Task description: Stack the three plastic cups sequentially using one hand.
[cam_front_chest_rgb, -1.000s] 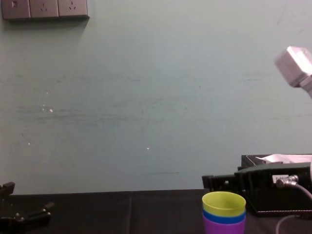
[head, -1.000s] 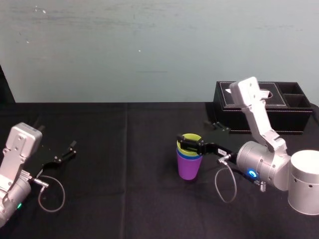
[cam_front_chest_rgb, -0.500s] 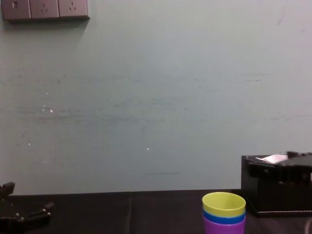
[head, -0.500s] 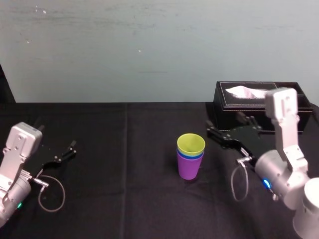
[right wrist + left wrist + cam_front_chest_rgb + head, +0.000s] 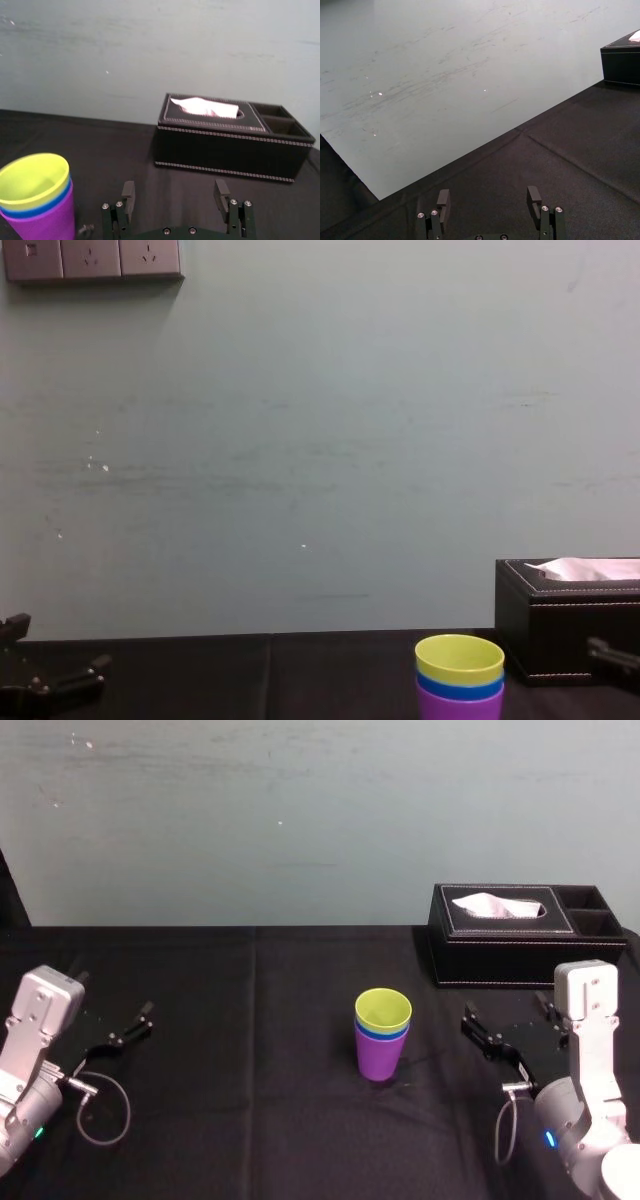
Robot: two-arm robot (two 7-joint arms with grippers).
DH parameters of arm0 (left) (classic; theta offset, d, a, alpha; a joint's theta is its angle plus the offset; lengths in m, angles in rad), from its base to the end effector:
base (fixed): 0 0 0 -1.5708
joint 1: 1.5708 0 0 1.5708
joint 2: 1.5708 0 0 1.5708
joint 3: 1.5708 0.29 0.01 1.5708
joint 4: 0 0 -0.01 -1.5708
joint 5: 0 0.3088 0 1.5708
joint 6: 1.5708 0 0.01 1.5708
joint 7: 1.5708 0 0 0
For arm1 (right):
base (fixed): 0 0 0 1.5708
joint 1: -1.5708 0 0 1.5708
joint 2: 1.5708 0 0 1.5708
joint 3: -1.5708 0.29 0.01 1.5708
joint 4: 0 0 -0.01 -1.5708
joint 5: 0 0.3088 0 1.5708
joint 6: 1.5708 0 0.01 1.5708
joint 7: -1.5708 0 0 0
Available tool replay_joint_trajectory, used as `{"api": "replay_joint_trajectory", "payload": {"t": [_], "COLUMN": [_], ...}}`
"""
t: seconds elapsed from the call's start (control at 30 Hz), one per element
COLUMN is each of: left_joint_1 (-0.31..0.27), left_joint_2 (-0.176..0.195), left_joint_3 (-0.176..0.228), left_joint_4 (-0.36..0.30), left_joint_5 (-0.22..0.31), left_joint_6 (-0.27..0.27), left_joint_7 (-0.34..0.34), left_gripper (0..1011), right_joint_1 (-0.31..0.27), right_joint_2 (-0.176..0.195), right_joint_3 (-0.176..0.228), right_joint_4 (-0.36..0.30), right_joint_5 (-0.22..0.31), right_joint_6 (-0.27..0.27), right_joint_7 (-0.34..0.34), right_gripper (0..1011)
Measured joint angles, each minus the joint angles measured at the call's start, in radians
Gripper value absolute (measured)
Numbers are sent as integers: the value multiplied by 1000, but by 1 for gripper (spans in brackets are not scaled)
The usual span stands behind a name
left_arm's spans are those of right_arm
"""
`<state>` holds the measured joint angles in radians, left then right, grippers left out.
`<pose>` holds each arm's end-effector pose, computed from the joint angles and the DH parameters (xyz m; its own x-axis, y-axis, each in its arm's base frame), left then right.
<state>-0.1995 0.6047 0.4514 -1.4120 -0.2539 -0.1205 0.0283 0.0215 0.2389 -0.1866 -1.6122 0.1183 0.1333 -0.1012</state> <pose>0.3581 0.0827 -0.3023 0.2923 0.8803 0.3738 -0.9553 0.2873 0.0703 0.3294 -0.0087 -0.2874 0.0867 -0.9876 0.1311 0.9921 0.0736 -0.1019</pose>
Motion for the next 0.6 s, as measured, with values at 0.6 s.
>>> {"api": "replay_joint_trajectory", "payload": {"t": [0.6], "left_joint_1": [0], "left_joint_2": [0], "left_joint_3": [0], "left_joint_4": [0], "left_joint_5": [0], "left_joint_6": [0], "left_joint_7": [0], "left_gripper": [1000], "right_joint_1": [-14], "right_joint_2": [-24], "right_joint_3": [13], "right_joint_4": [42], "right_joint_5": [-30], "right_joint_6": [3], "right_joint_7": [-8], "right_gripper": [1003]}}
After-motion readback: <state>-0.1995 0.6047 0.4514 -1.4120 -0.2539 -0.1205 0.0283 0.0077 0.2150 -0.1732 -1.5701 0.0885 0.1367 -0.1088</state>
